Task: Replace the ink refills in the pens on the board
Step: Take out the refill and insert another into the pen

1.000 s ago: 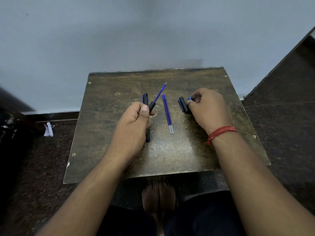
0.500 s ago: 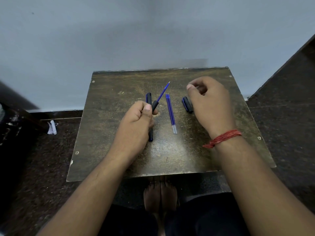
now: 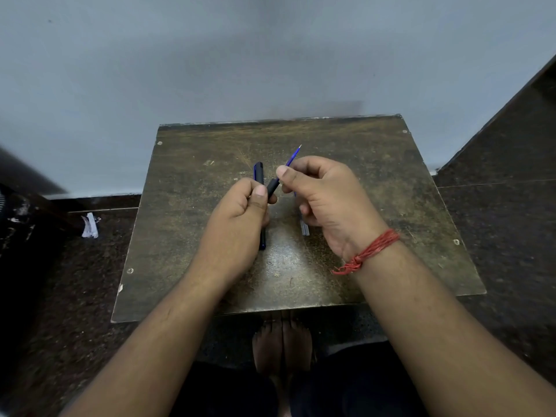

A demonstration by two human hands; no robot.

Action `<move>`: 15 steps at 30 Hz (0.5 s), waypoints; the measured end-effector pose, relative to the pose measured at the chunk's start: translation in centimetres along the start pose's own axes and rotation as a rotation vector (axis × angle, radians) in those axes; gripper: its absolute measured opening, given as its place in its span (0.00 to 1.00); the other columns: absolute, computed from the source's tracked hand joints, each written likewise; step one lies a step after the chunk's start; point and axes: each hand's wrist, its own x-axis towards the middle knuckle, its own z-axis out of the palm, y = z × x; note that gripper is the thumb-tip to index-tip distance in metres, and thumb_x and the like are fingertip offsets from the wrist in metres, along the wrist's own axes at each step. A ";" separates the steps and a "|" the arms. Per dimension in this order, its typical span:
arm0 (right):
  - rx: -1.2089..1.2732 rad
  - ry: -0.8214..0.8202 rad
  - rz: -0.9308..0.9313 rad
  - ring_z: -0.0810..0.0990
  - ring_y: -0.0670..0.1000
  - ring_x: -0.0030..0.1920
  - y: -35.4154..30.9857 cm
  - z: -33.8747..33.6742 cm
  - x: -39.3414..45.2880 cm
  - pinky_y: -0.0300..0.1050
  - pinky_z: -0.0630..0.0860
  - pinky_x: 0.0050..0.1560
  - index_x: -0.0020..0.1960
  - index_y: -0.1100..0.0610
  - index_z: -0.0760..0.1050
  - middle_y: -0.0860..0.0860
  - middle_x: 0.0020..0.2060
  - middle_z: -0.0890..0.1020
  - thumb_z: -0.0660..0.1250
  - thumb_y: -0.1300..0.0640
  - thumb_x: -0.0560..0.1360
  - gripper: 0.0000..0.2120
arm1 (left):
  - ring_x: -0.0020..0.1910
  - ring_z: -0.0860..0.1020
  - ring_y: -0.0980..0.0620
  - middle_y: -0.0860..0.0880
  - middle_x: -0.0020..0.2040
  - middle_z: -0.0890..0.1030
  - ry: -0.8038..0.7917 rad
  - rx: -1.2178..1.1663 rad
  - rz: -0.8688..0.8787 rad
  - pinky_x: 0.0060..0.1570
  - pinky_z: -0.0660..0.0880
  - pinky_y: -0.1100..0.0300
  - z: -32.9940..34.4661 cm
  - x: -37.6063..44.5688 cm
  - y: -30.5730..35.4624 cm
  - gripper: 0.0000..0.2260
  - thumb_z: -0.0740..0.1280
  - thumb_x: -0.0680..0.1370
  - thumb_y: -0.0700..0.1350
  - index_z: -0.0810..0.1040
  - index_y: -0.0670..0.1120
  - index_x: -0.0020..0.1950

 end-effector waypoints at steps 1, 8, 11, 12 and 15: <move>0.013 0.003 0.000 0.67 0.43 0.23 0.0 -0.1 0.1 0.34 0.61 0.23 0.41 0.55 0.78 0.50 0.35 0.79 0.72 0.57 0.77 0.07 | 0.24 0.63 0.59 0.58 0.27 0.69 0.003 0.000 -0.001 0.31 0.59 0.58 0.0 0.0 0.0 0.17 0.57 0.80 0.59 0.76 0.47 0.49; 0.237 0.121 -0.046 0.65 0.44 0.23 -0.4 -0.8 0.7 0.33 0.59 0.20 0.43 0.55 0.77 0.49 0.34 0.79 0.70 0.59 0.78 0.05 | 0.24 0.63 0.58 0.57 0.28 0.69 -0.006 0.000 -0.005 0.30 0.58 0.59 0.1 -0.2 0.2 0.16 0.58 0.80 0.59 0.76 0.48 0.48; 0.321 0.190 -0.085 0.65 0.44 0.23 -0.5 -1.5 1.1 0.33 0.59 0.20 0.45 0.55 0.77 0.50 0.35 0.81 0.69 0.59 0.79 0.04 | 0.25 0.63 0.58 0.57 0.28 0.69 -0.008 0.017 -0.007 0.31 0.59 0.58 0.0 -0.2 0.2 0.16 0.58 0.80 0.60 0.77 0.49 0.48; 0.344 0.210 -0.094 0.65 0.44 0.23 -0.5 -1.8 1.2 0.33 0.59 0.20 0.45 0.55 0.76 0.50 0.36 0.81 0.69 0.59 0.79 0.04 | 0.25 0.63 0.58 0.57 0.28 0.69 -0.005 0.020 -0.003 0.31 0.59 0.57 0.0 -0.2 0.1 0.16 0.58 0.80 0.60 0.77 0.49 0.48; 0.381 0.269 -0.127 0.65 0.44 0.22 -0.8 -2.9 1.6 0.33 0.57 0.21 0.47 0.57 0.77 0.50 0.36 0.82 0.67 0.61 0.79 0.02 | 0.26 0.64 0.58 0.57 0.29 0.70 0.001 0.039 -0.002 0.32 0.59 0.57 -0.1 -0.3 0.3 0.17 0.57 0.80 0.60 0.77 0.48 0.50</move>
